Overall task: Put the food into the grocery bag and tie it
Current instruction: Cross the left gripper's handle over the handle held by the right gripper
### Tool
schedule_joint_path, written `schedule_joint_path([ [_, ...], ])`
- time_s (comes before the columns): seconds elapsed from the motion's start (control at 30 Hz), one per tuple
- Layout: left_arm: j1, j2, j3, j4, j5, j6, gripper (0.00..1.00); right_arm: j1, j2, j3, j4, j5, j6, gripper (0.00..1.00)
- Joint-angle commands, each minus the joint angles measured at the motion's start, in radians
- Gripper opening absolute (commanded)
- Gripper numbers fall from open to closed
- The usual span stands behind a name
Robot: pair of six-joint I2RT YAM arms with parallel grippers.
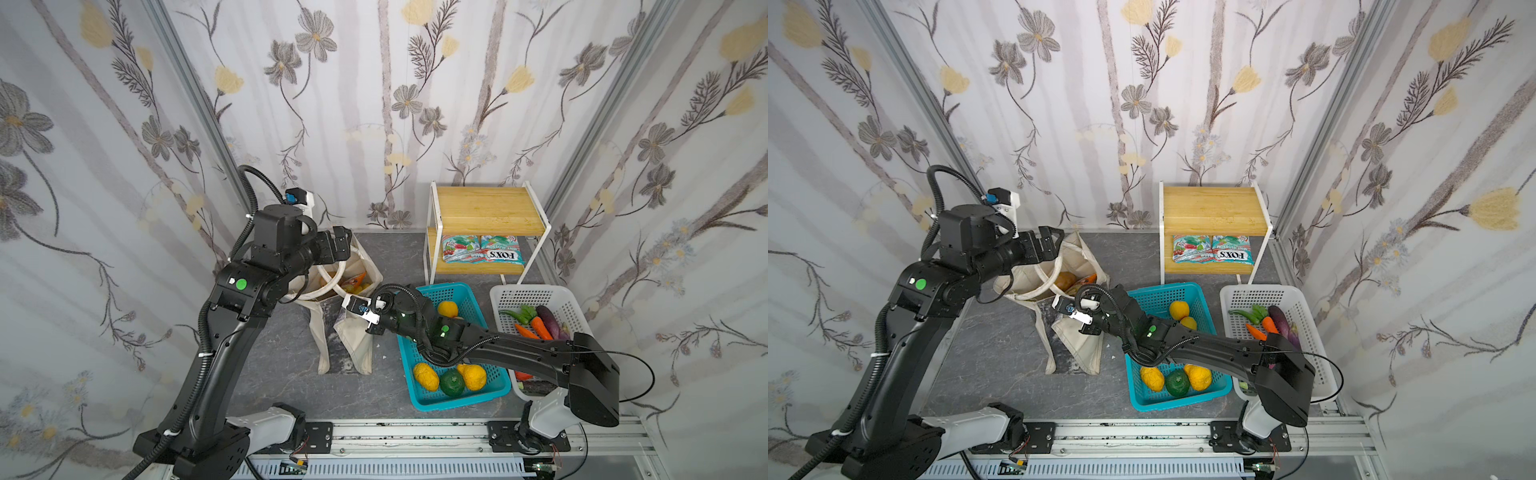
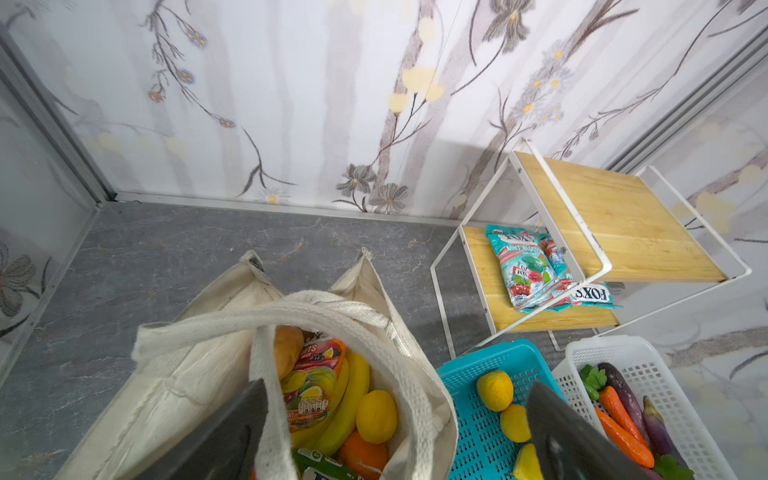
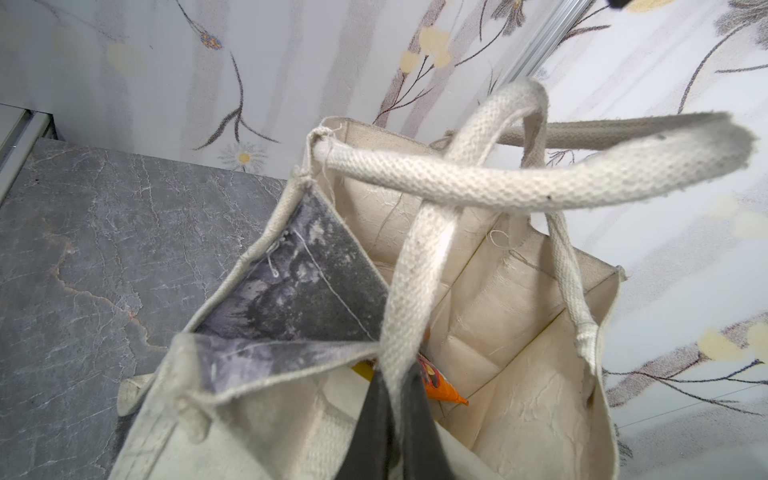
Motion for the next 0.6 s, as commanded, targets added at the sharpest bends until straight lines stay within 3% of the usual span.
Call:
schedule_joint_path([
  [0.0,0.025,-0.046,-0.037,0.076,-0.038,-0.062,1.00,0.000,0.006,0.006,0.028,-0.006,0.013,0.00],
  [0.3,0.276,-0.146,-0.323,0.298,0.270,-0.361,1.00,0.002,-0.016,-0.003,0.036,-0.012,0.035,0.00],
  [0.4,0.279,-0.168,-0.388,0.348,0.229,-0.427,1.00,0.002,-0.016,0.000,0.033,-0.015,0.039,0.00],
  [0.57,0.278,-0.166,-0.456,0.416,0.321,-0.467,1.00,0.002,-0.014,0.000,0.033,-0.005,0.040,0.00],
])
